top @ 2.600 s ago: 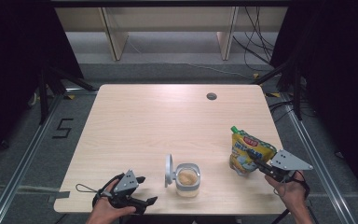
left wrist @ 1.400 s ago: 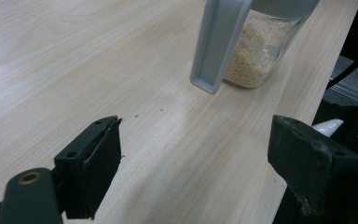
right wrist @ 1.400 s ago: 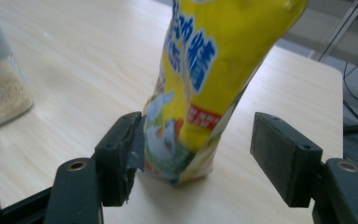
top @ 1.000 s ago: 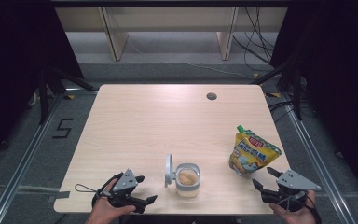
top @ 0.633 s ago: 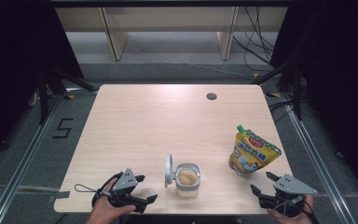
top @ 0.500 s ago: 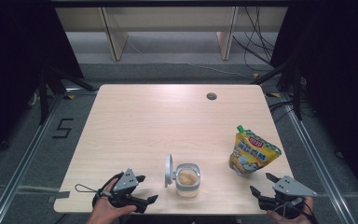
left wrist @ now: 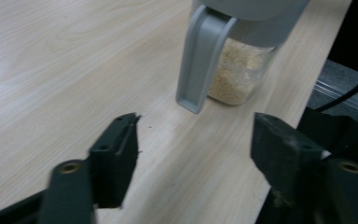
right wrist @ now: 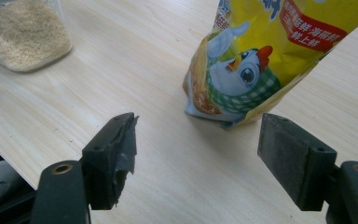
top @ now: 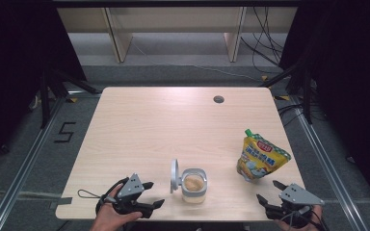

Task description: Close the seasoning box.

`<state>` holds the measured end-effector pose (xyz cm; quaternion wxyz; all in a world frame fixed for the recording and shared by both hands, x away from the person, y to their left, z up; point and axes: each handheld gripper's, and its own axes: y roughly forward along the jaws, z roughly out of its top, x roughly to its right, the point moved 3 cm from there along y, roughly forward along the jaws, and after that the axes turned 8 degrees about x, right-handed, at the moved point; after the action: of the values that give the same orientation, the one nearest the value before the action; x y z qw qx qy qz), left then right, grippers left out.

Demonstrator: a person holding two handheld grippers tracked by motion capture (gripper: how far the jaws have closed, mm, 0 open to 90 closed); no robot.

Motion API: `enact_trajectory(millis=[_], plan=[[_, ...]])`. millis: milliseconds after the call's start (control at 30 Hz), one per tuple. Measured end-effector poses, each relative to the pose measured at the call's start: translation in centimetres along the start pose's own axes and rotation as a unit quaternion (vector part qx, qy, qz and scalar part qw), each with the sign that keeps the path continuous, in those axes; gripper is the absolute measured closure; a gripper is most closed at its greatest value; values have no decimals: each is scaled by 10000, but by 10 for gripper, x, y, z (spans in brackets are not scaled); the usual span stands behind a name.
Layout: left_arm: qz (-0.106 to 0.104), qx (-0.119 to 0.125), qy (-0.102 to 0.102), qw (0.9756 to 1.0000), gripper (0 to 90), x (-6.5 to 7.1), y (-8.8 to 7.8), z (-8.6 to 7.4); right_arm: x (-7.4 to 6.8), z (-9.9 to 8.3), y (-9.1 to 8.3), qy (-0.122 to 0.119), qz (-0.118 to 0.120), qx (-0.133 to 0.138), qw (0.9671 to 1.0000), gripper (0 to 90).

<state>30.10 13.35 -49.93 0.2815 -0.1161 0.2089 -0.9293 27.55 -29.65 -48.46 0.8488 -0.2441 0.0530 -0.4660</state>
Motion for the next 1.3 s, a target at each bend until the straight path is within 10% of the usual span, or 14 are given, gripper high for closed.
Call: enact_trajectory(millis=[333,1300], plan=[[88,176,495,9986,885,0,-8,7,1,-1,0,-108,-72,-31,9999,291],[-130,220,946,9952,892,16,-3,72,-1,-1,1,-129,-48,-72,9999,292]])
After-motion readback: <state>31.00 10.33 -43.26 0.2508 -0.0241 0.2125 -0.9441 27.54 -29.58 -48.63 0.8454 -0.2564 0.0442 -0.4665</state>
